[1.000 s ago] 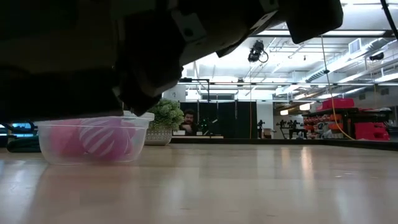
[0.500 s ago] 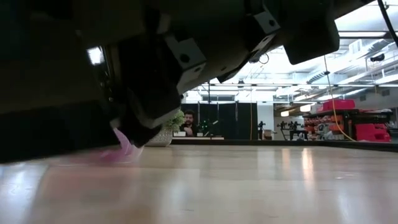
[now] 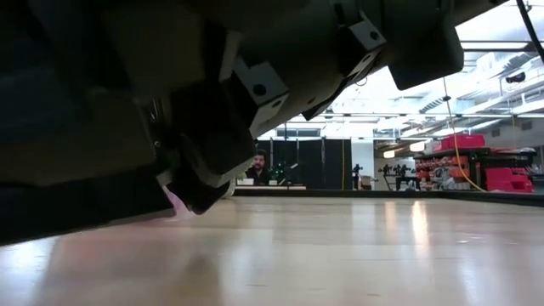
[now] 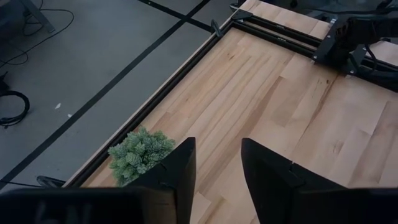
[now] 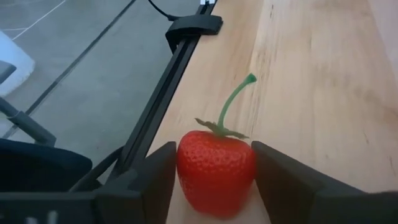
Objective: Pick and placing Produce into tupperware
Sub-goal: Put the red strawberry into the transparent bin
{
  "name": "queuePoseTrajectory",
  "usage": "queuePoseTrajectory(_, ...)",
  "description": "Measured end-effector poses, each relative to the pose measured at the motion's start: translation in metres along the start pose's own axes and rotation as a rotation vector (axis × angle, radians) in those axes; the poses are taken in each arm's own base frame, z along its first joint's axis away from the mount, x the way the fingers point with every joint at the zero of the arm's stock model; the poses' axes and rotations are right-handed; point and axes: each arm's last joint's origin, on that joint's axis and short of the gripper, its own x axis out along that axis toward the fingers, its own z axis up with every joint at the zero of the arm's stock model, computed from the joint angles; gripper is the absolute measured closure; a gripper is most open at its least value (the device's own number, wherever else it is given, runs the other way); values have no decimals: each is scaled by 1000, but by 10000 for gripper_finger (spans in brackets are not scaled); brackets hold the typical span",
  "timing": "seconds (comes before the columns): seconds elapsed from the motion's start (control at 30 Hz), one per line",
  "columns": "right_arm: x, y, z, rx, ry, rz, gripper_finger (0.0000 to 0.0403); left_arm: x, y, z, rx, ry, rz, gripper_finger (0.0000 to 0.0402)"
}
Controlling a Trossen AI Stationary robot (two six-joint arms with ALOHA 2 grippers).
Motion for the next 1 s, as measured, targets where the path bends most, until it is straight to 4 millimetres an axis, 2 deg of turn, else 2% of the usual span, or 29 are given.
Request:
queuePoseTrajectory(0.17, 0, -5, 2, 0, -1, 6, 215, 0, 0, 0, 0, 0, 0, 266)
queuePoseTrajectory(0.3, -1, -10, 7, 3, -18, 2, 213, 0, 0, 0, 0, 0, 0, 261)
queuePoseTrajectory(0.43, -10, -18, 24, -23, -50, -30, 205, 0, 0, 0, 1, 2, 1, 260)
queuePoseTrajectory(0.63, -43, -21, 73, -102, -146, -54, 208, 0, 0, 0, 3, 4, 2, 268)
queuePoseTrajectory(0.83, -81, -43, 111, -185, -133, -273, 203, 0, 0, 0, 3, 5, 3, 263)
queuePoseTrajectory(0.9, -90, -55, 117, -181, -109, -344, 203, 0, 0, 0, 2, 5, 3, 262)
queuePoseTrajectory(1.0, -92, -78, 115, -145, -50, -380, 203, 0, 0, 0, 2, 5, 3, 264)
